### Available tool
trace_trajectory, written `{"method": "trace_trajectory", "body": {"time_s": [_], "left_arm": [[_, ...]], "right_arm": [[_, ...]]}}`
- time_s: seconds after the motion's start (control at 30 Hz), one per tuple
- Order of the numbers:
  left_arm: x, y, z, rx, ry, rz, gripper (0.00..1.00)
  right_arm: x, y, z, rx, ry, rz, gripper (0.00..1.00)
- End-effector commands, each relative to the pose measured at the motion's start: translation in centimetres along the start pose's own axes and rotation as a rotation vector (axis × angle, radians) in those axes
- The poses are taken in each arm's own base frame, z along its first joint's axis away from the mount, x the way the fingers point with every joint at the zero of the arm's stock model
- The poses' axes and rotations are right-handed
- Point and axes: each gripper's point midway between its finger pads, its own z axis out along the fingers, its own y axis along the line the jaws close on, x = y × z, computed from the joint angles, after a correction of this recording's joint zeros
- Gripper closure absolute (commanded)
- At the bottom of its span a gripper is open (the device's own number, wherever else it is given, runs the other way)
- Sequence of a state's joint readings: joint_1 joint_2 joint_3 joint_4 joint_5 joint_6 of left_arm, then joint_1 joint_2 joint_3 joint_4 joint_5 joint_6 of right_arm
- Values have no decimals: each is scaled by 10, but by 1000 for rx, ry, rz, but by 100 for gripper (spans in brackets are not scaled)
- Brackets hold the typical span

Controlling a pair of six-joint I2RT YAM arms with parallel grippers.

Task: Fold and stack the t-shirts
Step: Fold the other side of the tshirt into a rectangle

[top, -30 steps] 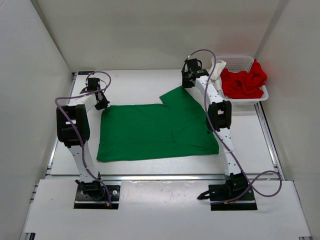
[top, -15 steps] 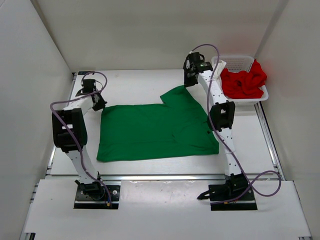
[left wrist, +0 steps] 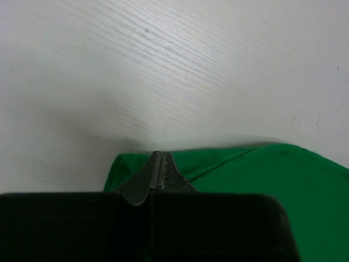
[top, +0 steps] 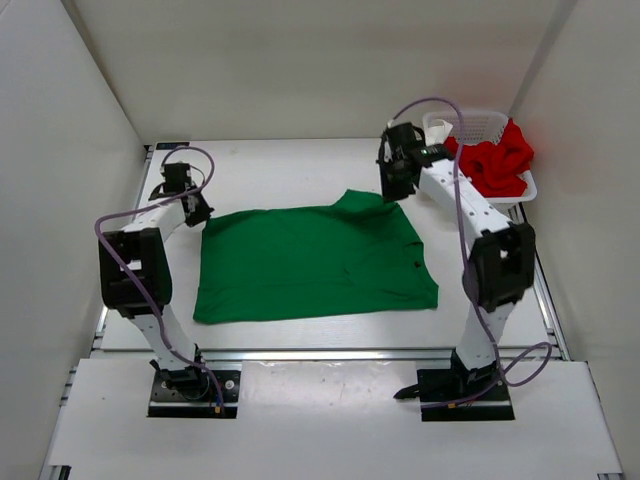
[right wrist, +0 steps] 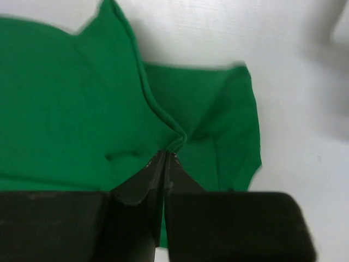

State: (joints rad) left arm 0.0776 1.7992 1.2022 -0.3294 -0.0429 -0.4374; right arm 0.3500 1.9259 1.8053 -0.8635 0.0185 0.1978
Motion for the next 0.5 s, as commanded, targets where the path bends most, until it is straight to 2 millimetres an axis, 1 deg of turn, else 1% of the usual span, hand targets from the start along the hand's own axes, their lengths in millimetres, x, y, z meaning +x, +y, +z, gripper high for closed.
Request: {"method": "trace_trajectory", "body": {"time_s": [0.0,0.03,0.07,0.1,0.13,0.17,0.2,0.23,0.27,0.3,0.33,0.37,0.43,0.47], "left_arm": [[-5,-4,-20,15,-44,13,100],[0,2,-19,1,-35,22,100],[6,2,-20,-8,-26,34,100],[9,2,-21,-8,-23,41,100],[12,7,-22,-25,-21,45,100],[14,12,-24,-35,-23,42,100],[14,13,-27,-28,-26,39,100],[16,20,-27,-40,-25,28,100],[19,20,-31,-39,-27,39,100],[18,21,-36,-43,-34,39,100],[15,19,-41,-33,-48,39,100],[17,24,-45,-48,-45,39,100],[17,21,-54,-44,-64,44,100],[17,22,-56,-41,-69,49,100]], "right_arm": [[6,-14,0,-11,-111,48,100],[7,-15,-9,-16,-129,66,100],[16,-16,-10,-18,-133,65,100],[20,-16,-10,-17,-138,75,100],[31,-12,-12,-49,-130,85,100],[35,-15,-17,-49,-150,97,100],[51,-14,-12,-52,-123,101,100],[47,-17,-20,-54,-158,106,100],[54,-19,-19,-52,-149,129,100],[61,-19,-23,-48,-152,118,100],[61,-21,-28,-41,-164,121,100],[66,-26,-28,-30,-165,132,100],[78,-33,-34,-28,-172,152,100],[75,-37,-44,-28,-211,163,100]]}}
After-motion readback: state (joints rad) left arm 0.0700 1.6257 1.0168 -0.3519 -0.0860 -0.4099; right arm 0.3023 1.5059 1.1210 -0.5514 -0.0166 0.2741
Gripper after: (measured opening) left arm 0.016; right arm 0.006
